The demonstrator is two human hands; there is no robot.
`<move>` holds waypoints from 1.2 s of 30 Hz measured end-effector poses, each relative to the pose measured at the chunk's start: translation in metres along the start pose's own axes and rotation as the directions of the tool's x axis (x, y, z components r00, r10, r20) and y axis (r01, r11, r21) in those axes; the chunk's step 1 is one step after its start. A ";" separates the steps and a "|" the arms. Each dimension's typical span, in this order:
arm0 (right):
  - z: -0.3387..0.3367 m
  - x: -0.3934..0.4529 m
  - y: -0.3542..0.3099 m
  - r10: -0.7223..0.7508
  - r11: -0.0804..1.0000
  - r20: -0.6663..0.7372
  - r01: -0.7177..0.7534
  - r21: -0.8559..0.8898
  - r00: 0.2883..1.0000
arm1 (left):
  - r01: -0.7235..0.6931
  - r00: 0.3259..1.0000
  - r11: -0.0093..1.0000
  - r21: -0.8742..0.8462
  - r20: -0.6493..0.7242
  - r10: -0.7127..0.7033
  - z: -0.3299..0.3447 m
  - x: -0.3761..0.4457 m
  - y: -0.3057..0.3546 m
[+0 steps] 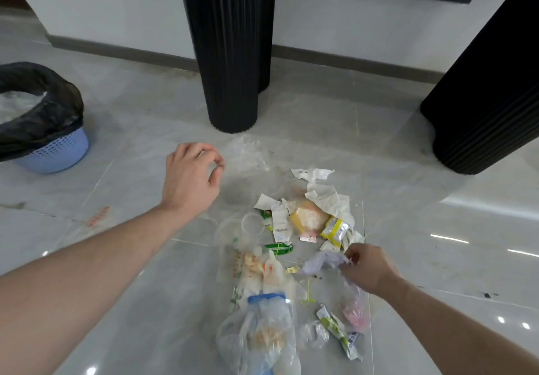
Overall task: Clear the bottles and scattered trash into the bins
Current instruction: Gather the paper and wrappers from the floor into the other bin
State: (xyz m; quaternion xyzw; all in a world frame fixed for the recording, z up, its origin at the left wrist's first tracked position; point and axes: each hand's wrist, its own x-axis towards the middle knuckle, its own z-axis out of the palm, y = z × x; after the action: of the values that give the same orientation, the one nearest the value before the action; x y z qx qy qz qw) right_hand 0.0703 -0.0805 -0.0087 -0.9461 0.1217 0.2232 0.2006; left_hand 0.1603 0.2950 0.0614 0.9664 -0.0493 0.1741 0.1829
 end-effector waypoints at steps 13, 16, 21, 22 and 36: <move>0.068 -0.064 -0.071 -0.086 0.987 0.264 0.045 0.156 0.961 | 0.065 0.998 0.998 0.024 0.024 -0.066 -0.072 -0.050 -0.015; 0.093 -0.073 -0.076 -0.062 0.989 0.277 0.022 0.145 0.959 | 0.046 0.998 0.998 0.038 0.048 -0.048 -0.075 -0.056 -0.021; 0.098 -0.079 -0.083 0.024 0.999 0.278 -0.035 0.036 0.960 | 0.037 0.996 0.997 0.061 0.075 -0.041 -0.080 -0.061 -0.026; 0.097 -0.080 -0.085 0.040 0.998 0.275 -0.051 0.033 0.961 | 0.034 0.996 0.998 0.060 0.075 -0.038 -0.081 -0.061 -0.026; 0.007 -0.089 -0.113 0.034 0.998 0.090 -0.038 0.044 0.995 | 0.025 0.999 0.997 0.077 0.022 -0.027 -0.141 -0.039 -0.013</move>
State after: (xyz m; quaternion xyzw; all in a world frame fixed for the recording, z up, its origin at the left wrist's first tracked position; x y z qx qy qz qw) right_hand 0.0264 0.0354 0.0646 -0.9280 0.1349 0.2659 0.2234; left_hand 0.0809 0.3605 0.1666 0.9751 -0.0320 0.1624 0.1475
